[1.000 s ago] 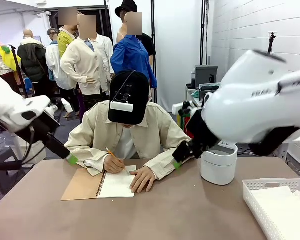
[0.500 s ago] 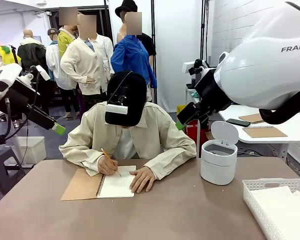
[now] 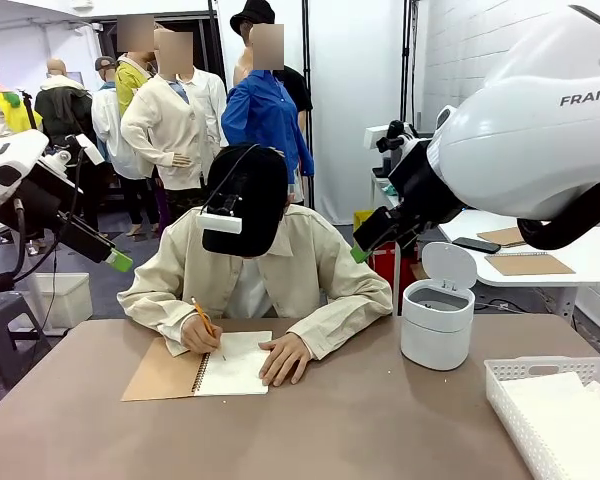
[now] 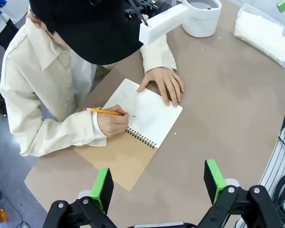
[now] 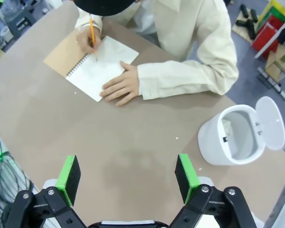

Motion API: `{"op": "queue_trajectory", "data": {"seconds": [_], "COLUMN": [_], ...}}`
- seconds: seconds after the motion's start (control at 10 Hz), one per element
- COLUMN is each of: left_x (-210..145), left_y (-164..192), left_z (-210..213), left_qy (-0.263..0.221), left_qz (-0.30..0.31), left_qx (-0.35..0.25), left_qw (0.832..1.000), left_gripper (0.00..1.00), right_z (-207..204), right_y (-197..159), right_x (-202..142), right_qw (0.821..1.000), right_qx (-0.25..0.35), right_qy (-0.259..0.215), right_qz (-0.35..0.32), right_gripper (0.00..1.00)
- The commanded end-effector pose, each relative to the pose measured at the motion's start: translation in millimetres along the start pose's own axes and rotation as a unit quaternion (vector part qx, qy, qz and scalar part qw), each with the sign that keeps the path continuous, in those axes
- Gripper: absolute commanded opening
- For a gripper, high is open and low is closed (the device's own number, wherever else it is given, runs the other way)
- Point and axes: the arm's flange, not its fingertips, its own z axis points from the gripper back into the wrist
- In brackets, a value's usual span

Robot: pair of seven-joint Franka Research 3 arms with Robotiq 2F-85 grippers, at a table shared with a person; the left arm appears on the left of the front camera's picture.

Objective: Sort the paper based on its condition.
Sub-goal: If a person hands you a paper, place it in the Organizing basket , and if it's crumpled, put it in the Trash can.

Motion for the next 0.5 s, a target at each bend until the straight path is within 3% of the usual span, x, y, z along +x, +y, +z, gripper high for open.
{"op": "queue_trajectory", "data": {"seconds": [0.0, 0.2, 0.4], "left_x": [5, 9, 14], "left_y": [-2, -11, -16], "left_z": [19, 51, 76], "left_qy": [-0.017, -0.033, -0.035], "left_qz": [-0.02, -0.039, -0.054], "left_qx": [-0.002, -0.009, 0.002], "left_qw": [1.0, 0.999, 0.998], "left_gripper": [1.0, 1.0, 1.0], "right_z": [11, 26, 42], "right_y": [20, 38, 44], "right_x": [8, 16, 28], "right_qw": [0.999, 0.998, 0.999], "right_qx": [0.022, 0.044, 0.018], "right_qy": [0.002, 0.002, -0.018], "right_qz": [-0.023, -0.041, -0.033], "right_gripper": [1.0, 1.0, 1.0]}}
